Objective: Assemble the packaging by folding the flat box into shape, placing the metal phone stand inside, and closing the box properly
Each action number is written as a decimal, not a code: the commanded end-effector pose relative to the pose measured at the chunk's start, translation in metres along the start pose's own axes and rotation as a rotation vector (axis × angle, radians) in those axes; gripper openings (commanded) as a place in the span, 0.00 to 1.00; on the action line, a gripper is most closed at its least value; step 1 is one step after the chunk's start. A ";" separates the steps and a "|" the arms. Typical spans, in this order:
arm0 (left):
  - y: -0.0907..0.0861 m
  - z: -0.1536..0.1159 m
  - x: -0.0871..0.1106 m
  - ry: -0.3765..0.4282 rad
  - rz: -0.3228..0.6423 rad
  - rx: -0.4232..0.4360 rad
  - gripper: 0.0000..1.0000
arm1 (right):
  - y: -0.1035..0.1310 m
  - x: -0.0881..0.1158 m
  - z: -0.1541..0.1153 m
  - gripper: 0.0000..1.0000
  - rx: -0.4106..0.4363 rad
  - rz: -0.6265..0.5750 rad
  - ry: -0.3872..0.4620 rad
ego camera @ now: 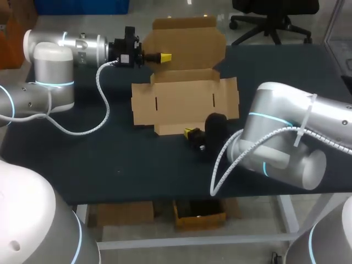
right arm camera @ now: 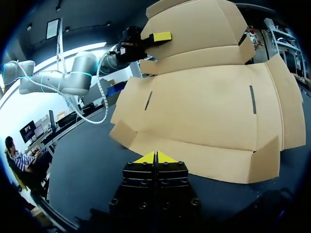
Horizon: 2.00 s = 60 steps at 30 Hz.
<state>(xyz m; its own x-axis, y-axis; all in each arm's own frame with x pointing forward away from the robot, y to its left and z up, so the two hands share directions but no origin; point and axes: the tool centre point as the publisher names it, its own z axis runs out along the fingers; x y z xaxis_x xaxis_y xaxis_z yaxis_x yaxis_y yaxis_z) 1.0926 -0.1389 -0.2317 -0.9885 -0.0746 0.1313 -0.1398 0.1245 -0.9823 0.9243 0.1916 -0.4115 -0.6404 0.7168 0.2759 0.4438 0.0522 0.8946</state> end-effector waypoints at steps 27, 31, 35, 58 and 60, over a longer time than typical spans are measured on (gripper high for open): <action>0.001 -0.001 0.001 0.001 0.001 0.001 0.00 | -0.002 -0.010 0.015 0.00 0.005 0.022 -0.022; 0.001 -0.001 0.001 0.001 0.001 0.001 0.00 | -0.004 -0.011 0.016 0.00 0.008 0.027 -0.023; 0.001 -0.001 0.001 0.001 0.001 0.001 0.00 | -0.005 -0.012 0.017 0.00 0.011 0.030 -0.025; 0.001 -0.001 0.001 0.001 0.001 0.001 0.00 | -0.009 -0.014 0.018 0.00 0.013 0.046 -0.030; 0.001 -0.001 0.001 0.001 0.001 0.001 0.00 | -0.009 -0.014 0.018 0.00 0.013 0.046 -0.030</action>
<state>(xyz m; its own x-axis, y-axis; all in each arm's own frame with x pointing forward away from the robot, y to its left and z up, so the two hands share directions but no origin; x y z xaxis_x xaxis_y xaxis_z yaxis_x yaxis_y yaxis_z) 1.0926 -0.1389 -0.2318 -0.9885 -0.0745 0.1313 -0.1399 0.1246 -0.9823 0.9397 0.1905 -0.4269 -0.6048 0.7339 0.3092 0.4812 0.0274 0.8762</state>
